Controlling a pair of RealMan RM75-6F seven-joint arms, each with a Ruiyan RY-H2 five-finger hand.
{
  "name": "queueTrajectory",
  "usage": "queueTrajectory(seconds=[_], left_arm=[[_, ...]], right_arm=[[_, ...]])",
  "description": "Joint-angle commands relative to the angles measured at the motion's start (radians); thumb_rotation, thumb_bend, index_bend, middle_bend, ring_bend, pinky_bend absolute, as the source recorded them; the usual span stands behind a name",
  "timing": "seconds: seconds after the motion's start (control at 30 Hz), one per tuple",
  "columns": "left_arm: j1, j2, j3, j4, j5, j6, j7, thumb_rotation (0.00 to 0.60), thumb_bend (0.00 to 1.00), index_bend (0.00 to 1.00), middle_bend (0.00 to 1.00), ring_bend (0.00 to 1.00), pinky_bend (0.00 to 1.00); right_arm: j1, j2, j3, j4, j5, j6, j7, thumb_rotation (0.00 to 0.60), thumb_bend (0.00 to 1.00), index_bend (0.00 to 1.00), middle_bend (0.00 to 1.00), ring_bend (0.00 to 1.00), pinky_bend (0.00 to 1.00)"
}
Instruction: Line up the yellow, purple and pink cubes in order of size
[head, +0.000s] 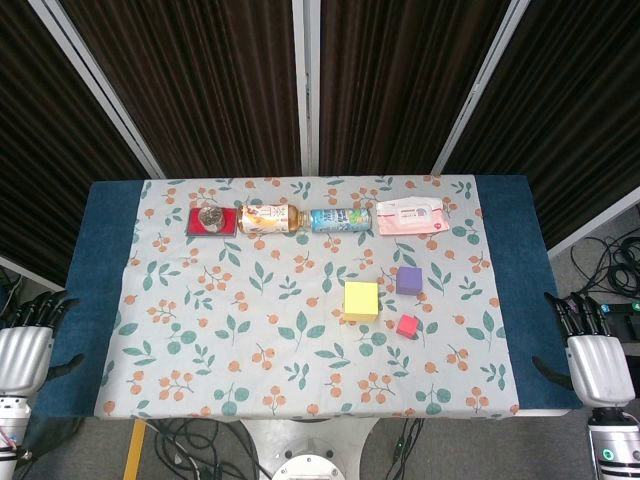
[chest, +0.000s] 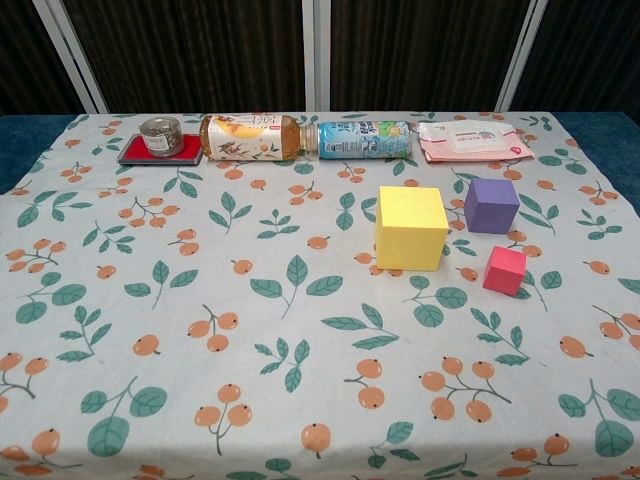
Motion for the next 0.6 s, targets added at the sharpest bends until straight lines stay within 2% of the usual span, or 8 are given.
queueTrajectory(seconds=[0.03, 0.37, 0.6], left_arm=[[0.002, -0.002, 0.001, 0.001, 0.003, 0.002, 0.002, 0.600, 0.01, 0.26, 0.25, 0.14, 0.19], [0.002, 0.004, 0.002, -0.007, 0.012, 0.005, -0.008, 0.600, 0.01, 0.26, 0.25, 0.14, 0.19], [0.006, 0.016, 0.001, -0.011, 0.020, 0.016, -0.025, 0.600, 0.01, 0.26, 0.25, 0.14, 0.19]], right_arm=[[-0.004, -0.002, -0.004, 0.003, -0.004, 0.005, 0.008, 0.600, 0.08, 0.05, 0.16, 0.02, 0.04], [-0.011, -0.008, -0.009, 0.014, -0.021, 0.021, 0.025, 0.600, 0.08, 0.05, 0.16, 0.02, 0.06], [0.056, -0.027, 0.005, -0.030, -0.061, -0.046, -0.006, 0.600, 0.08, 0.05, 0.18, 0.02, 0.12]])
